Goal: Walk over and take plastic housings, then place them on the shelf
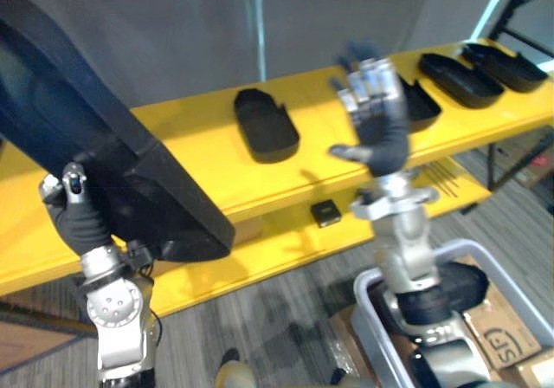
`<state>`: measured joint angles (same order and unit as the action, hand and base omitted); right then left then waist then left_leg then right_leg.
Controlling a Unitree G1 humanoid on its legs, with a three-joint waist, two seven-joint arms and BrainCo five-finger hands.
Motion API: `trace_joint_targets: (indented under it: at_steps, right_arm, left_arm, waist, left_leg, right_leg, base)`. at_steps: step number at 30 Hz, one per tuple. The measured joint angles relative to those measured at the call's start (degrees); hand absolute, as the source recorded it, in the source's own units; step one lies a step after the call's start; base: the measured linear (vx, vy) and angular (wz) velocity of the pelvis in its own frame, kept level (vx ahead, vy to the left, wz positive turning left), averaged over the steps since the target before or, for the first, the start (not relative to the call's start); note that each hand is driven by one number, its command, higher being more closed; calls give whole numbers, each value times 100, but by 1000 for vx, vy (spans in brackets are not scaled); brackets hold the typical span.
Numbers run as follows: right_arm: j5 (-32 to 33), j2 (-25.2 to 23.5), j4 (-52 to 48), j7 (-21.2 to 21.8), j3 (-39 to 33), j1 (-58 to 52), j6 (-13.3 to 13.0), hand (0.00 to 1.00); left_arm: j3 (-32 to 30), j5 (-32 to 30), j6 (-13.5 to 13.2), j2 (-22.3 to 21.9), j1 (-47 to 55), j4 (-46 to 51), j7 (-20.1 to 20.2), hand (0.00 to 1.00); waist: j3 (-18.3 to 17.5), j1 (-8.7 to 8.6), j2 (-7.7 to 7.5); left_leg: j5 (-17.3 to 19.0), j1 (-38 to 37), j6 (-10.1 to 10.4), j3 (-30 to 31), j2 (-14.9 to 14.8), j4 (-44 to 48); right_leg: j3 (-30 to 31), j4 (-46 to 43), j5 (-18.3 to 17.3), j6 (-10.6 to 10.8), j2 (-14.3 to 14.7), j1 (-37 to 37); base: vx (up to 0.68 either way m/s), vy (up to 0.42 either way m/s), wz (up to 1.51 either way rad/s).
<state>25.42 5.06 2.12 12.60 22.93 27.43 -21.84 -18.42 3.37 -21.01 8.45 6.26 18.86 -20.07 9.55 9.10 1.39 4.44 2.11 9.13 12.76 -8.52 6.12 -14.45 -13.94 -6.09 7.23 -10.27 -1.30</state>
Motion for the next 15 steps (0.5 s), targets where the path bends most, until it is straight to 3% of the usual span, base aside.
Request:
trace_joint_targets:
  at_steps: [5,11,15]
  right_arm:
    - [-439,-273,380,-69,781,196,153,0]
    - [-360,-291,798,-236,791,313,192,0]
    - [-578,-204,855,-672,755,73,224,0]
  left_arm:
    - [-400,-172,43,-3,655,15,10,100]
    - [-514,-171,75,-246,1207,15,-38,100]
    - [-148,77,23,-366,1087,14,375,100]
  waist:
    - [-3,291,-42]
    - [1,304,-59]
    - [10,256,-44]
  left_leg:
    - [-1,102,-9,351,163,16]
    - [-13,102,11,375,180,60]
    - [-67,222,-62,353,249,261]
  right_leg:
    - [-358,227,-21,38,-107,245]
    - [-422,371,73,116,-80,392]
    - [-980,566,29,73,-67,843]
  base:
    - [28,33,40]
    - [76,-4,3]
    - [45,-22,60]
